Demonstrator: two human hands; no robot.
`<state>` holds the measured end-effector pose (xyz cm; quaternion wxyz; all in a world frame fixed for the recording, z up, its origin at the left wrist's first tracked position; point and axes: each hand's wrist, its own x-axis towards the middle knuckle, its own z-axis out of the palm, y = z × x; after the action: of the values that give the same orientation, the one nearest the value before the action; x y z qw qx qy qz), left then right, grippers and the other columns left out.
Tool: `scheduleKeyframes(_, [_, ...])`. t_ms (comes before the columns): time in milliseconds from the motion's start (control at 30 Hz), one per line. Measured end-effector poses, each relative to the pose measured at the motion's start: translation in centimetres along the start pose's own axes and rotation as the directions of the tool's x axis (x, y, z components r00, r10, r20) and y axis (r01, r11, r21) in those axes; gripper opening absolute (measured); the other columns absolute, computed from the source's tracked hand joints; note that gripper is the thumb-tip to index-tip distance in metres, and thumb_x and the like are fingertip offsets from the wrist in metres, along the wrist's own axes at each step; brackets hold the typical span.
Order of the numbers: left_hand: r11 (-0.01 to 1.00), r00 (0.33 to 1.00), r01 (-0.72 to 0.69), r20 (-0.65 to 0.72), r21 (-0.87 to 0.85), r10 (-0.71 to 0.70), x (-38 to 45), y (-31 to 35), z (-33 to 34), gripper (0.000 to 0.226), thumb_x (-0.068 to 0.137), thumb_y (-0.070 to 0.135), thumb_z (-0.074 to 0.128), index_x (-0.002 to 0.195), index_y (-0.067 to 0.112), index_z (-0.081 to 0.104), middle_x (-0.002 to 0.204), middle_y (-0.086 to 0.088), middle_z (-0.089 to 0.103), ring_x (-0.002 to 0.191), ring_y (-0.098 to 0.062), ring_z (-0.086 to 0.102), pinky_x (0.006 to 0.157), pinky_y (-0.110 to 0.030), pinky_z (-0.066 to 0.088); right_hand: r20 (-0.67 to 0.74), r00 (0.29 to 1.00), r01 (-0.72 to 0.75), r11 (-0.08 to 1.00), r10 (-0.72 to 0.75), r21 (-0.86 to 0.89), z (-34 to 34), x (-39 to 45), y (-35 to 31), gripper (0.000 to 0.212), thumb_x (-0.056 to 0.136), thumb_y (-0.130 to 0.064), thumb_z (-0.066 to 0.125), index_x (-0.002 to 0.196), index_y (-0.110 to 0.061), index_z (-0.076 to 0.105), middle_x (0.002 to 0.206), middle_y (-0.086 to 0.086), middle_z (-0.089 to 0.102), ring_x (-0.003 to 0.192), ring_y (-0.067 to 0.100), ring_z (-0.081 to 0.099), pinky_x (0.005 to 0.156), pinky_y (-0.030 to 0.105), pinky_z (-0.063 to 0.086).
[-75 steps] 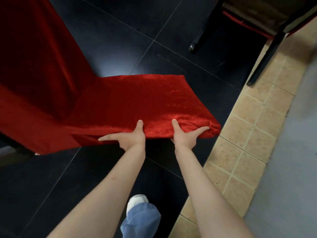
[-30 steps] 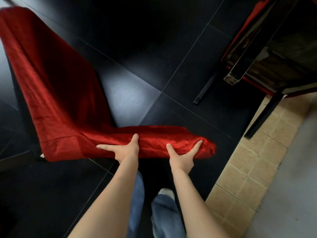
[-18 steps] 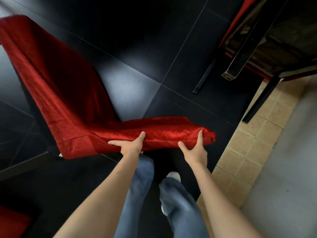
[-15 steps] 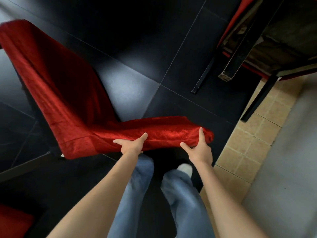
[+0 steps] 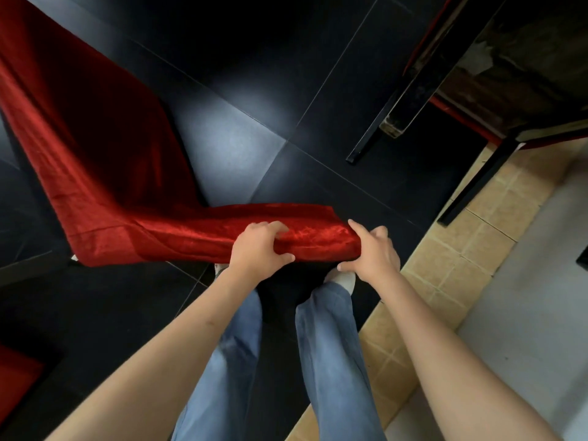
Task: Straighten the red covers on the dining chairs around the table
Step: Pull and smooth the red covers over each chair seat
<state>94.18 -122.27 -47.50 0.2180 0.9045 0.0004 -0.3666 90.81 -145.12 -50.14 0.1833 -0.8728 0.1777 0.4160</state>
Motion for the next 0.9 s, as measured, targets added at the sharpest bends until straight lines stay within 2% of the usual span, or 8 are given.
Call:
scheduleKeyframes(67, [0.993,0.998,-0.059,-0.025,0.102,0.062,0.8,0.0,1.1,0.071,0.065,0.046,0.083,0.129,0.028,0.057,0.129,0.001,0.054,0.121,-0.023,0.044,0.099,-0.036,0.035,0.044,0.996,0.08,0.997,-0.08,-0.015,-0.5,1.0,0.7,0.102,0.068,-0.039,0.085,0.149,-0.043,0.024,0.138,0.004,0.029,0.125,0.025,0.037,0.087,0.037,0.046])
scheduleKeyframes(167, [0.988,0.998,-0.059,0.007,0.145,0.058,1.9,0.2,2.3,0.091,0.058,0.051,0.084,0.139,0.031,0.047,0.142,0.001,0.045,0.132,-0.025,0.036,0.108,-0.04,0.026,0.112,0.976,0.189,0.982,-0.185,-0.026,-1.1,2.4,1.3,0.104,0.066,-0.034,0.086,0.149,-0.042,0.024,0.146,0.001,0.03,0.131,0.025,0.034,0.089,0.039,0.045])
scheduleKeyframes(300, [0.977,0.996,-0.064,0.078,0.203,0.049,3.3,0.7,3.8,0.104,0.054,0.057,0.083,0.144,0.031,0.038,0.145,-0.001,0.042,0.136,-0.026,0.032,0.115,-0.048,0.019,0.166,0.95,0.26,0.965,-0.263,0.036,-0.8,3.7,1.1,0.105,0.065,-0.03,0.087,0.149,-0.041,0.026,0.145,-0.001,0.038,0.129,0.024,0.041,0.094,0.039,0.045])
scheduleKeyframes(467, [0.965,0.994,-0.094,0.071,0.246,0.079,4.2,0.6,5.2,0.113,0.053,0.063,0.081,0.148,0.03,0.03,0.149,0.0,0.038,0.139,-0.025,0.028,0.115,-0.052,0.008,0.163,0.942,0.279,0.955,-0.293,0.105,-0.1,4.6,1.3,0.105,0.062,-0.027,0.089,0.148,-0.041,0.029,0.148,-0.006,0.037,0.13,0.021,0.042,0.097,0.038,0.045])
scheduleKeyframes(700, [0.947,0.99,-0.139,0.026,0.289,0.138,4.7,-1.3,5.0,0.11,0.052,0.067,0.08,0.146,0.029,0.036,0.147,0.001,0.043,0.138,-0.025,0.031,0.116,-0.05,0.009,0.153,0.935,0.302,0.945,-0.319,0.123,0.2,4.8,2.2,0.111,0.059,-0.026,0.091,0.149,-0.039,0.028,0.153,-0.008,0.034,0.134,0.017,0.04,0.099,0.031,0.04])
scheduleKeyframes(800, [0.928,0.988,-0.155,0.04,0.339,0.151,4.8,-2.1,4.5,0.11,0.052,0.067,0.079,0.145,0.03,0.036,0.145,0.003,0.045,0.136,-0.024,0.036,0.115,-0.048,0.013,0.137,0.937,0.307,0.946,-0.32,0.109,0.4,4.9,2.4,0.11,0.059,-0.026,0.091,0.149,-0.039,0.028,0.153,-0.008,0.035,0.133,0.018,0.042,0.102,0.034,0.042])
scheduleKeyframes(900, [0.916,0.986,-0.166,0.034,0.364,0.165,5.0,-2.2,4.5,0.104,0.052,0.067,0.079,0.142,0.029,0.042,0.133,0.003,0.056,0.125,-0.024,0.047,0.111,-0.045,0.021,0.093,0.941,0.311,0.941,-0.324,0.134,0.7,4.8,2.4,0.104,0.059,-0.026,0.091,0.147,-0.035,0.036,0.149,-0.006,0.041,0.131,0.019,0.044,0.104,0.038,0.042])
